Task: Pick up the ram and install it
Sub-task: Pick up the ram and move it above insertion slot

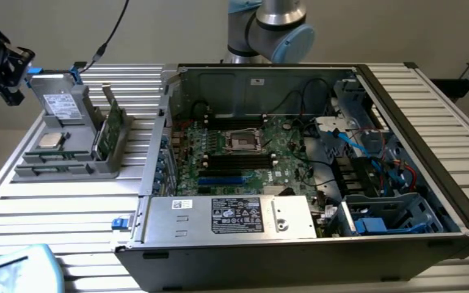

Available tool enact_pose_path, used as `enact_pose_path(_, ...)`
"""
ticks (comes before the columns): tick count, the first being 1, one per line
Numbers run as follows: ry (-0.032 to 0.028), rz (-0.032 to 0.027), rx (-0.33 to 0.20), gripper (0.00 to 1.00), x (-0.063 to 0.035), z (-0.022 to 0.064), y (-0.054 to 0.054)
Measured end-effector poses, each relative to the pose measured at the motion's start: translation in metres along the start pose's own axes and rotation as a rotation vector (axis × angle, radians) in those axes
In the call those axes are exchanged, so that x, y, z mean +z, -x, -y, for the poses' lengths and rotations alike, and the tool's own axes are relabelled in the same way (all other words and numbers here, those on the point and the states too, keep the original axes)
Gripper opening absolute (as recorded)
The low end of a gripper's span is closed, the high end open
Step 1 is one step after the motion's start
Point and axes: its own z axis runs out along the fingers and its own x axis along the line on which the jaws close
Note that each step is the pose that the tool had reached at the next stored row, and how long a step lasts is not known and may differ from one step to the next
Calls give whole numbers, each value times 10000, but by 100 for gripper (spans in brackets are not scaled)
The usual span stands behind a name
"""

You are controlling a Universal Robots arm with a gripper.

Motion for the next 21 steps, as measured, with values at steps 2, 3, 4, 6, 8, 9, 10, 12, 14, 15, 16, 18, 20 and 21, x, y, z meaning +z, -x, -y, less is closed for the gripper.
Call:
enact_pose_path(2, -25, -24, -363, 11, -1, 0, -1)
enact_pose_path(3, -36, -35, -542, 11, -1, 0, 0)
enact_pose_path(4, -48, -48, -732, 11, -1, 0, -1)
enact_pose_path(6, -72, -71, -1096, 11, -1, 0, -1)
enact_pose_path(8, -94, -93, -1448, 11, -1, 0, -1)
enact_pose_path(9, -105, -104, -1634, 11, -1, 0, 0)
enact_pose_path(10, -118, -117, -1829, 11, -1, 0, 0)
enact_pose_path(12, -141, -139, -2182, 11, -1, 0, 0)
enact_pose_path(14, -163, -162, -2546, 11, -1, 0, -1)
enact_pose_path(15, -175, -173, -2730, 11, -1, 0, 0)
enact_pose_path(16, -187, -185, -2914, 11, -1, 0, 0)
enact_pose_path(18, -210, -208, -3267, 11, -1, 0, -1)
enact_pose_path(20, -233, -231, -3625, 11, -1, 0, -1)
enact_pose_path(21, -245, -242, -3821, 11, -1, 0, 0)
